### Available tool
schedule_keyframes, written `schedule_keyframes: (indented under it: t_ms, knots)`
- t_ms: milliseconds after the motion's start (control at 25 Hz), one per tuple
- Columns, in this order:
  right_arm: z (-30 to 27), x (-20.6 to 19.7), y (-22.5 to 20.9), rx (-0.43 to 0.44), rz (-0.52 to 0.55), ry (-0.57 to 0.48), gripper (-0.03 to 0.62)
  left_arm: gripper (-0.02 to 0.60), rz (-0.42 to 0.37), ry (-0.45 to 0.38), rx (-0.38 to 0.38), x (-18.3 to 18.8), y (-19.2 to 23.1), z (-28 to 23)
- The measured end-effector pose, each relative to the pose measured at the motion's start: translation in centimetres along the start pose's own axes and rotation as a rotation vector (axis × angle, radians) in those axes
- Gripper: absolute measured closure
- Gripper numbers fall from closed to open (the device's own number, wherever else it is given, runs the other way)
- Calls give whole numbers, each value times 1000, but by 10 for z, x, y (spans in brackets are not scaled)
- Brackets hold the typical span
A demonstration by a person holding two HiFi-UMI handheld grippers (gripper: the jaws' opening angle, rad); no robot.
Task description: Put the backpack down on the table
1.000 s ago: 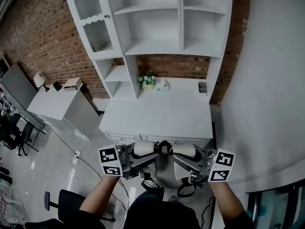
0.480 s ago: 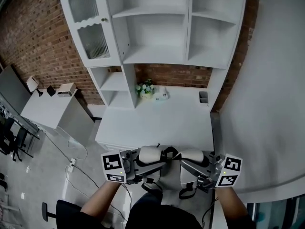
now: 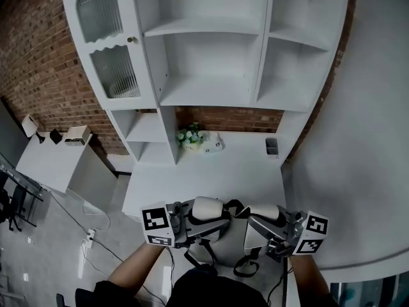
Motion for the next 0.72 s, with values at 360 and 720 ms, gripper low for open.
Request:
schedule_keyframes:
  t_ms: [360, 720]
  knots:
    - [-37, 40, -4, -33, 25, -43, 546, 530, -17, -27, -110, 36, 33, 20]
    - [-48, 58, -5, -54, 109, -53, 546, 529, -70, -42, -181, 64, 39, 28]
Point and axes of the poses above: the fingertips, and each gripper's own axes: z backward along the fingers, y to its left, x out of its top, the point moved 8 cm from there along z, backward along the fingers, and after that the axes turned 8 degrees about -x, right-handed, at the moved point
